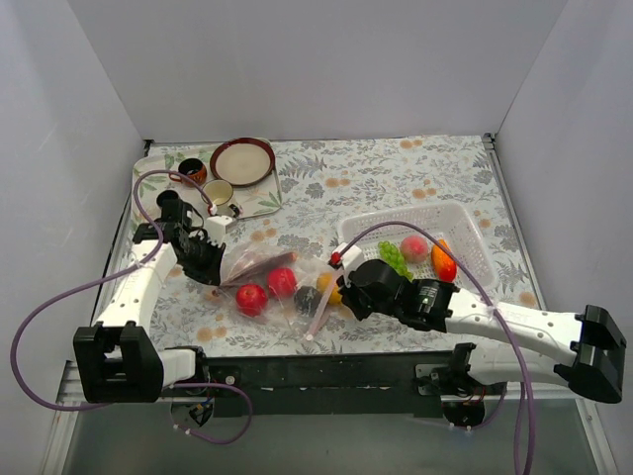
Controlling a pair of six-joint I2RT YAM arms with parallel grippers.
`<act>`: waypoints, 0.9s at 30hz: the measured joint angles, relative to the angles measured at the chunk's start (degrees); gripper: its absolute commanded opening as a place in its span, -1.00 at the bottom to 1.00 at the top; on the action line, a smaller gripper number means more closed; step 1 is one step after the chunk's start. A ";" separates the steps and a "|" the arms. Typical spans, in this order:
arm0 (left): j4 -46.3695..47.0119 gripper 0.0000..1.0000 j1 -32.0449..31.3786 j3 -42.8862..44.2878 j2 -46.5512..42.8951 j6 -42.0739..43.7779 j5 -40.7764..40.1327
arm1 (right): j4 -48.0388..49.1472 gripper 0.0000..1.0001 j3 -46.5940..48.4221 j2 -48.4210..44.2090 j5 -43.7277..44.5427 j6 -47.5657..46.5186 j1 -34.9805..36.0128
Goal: Open the zip-top bag and remove the fake food
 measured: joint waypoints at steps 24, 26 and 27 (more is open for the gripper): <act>7.48 -1.00 0.00 -9.05 -3.65 3.17 -8.31 | 12.28 0.96 0.37 21.84 7.52 -2.34 4.35; 7.48 -1.00 0.00 -9.05 -3.65 3.39 -8.37 | 13.27 0.93 0.37 22.62 7.65 -3.10 4.26; 7.48 -1.00 0.00 -9.05 -3.65 3.43 -8.44 | 13.75 0.89 0.37 22.71 7.67 -3.56 4.20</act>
